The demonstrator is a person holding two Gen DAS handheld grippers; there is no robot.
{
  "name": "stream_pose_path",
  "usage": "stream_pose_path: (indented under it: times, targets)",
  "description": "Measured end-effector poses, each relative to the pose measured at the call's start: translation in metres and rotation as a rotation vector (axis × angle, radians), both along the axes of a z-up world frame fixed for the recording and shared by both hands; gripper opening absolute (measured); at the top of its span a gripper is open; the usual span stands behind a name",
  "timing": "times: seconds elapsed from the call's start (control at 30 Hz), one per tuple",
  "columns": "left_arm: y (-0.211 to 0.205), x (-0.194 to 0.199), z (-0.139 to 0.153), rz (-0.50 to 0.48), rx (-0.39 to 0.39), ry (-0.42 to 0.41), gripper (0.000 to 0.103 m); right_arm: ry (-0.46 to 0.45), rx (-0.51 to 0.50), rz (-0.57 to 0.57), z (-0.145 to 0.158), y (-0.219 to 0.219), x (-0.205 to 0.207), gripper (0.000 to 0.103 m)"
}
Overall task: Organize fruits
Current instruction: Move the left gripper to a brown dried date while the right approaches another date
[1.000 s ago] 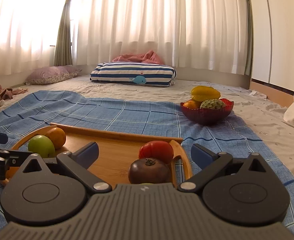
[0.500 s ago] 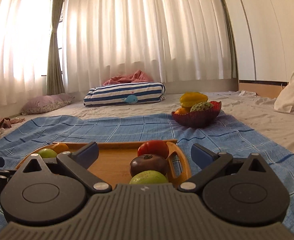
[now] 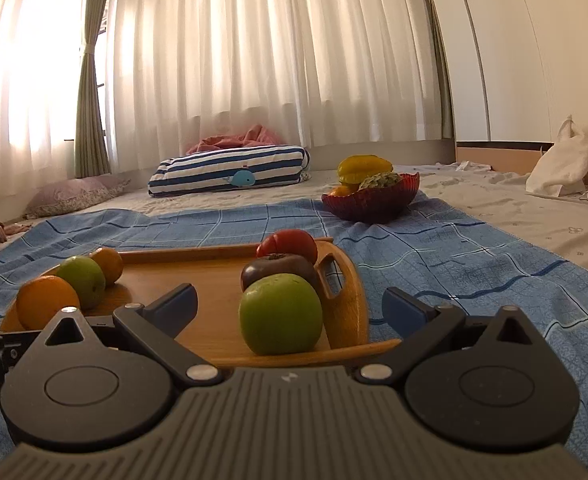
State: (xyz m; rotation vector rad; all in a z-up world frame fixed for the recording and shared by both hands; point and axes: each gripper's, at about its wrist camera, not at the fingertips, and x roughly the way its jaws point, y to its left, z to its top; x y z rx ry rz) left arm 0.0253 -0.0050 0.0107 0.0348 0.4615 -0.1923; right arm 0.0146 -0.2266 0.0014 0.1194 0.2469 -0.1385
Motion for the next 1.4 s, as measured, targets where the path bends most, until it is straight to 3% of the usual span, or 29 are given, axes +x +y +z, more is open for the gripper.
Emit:
stream_pose_path:
  times: [0.27,0.57,0.77,1.03,1.13,1.4]
  targets:
    - [0.000,0.001,-0.017,0.032,0.007,0.044,0.103,0.014,-0.023,0.026,-0.003,0.007,-0.006,0.103]
    - [-0.002,0.001,-0.029,0.046,0.016,0.058,0.103,0.067,0.085,-0.021,-0.013,-0.007,-0.008,0.103]
    - [-0.002,0.003,-0.032,0.053,0.008,0.067,0.099,0.071,0.007,-0.021,-0.019,0.005,-0.009,0.098]
    - [-0.002,0.001,-0.032,0.067,0.012,0.064,0.072,0.088,0.001,-0.036,-0.025,0.006,-0.008,0.075]
    - [-0.004,0.000,-0.030,0.058,0.012,0.065,0.064,0.083,0.003,-0.024,-0.026,0.007,-0.009,0.072]
    - [-0.007,0.001,-0.027,0.043,-0.002,0.073,0.053,0.091,-0.062,0.028,-0.035,0.019,-0.015,0.060]
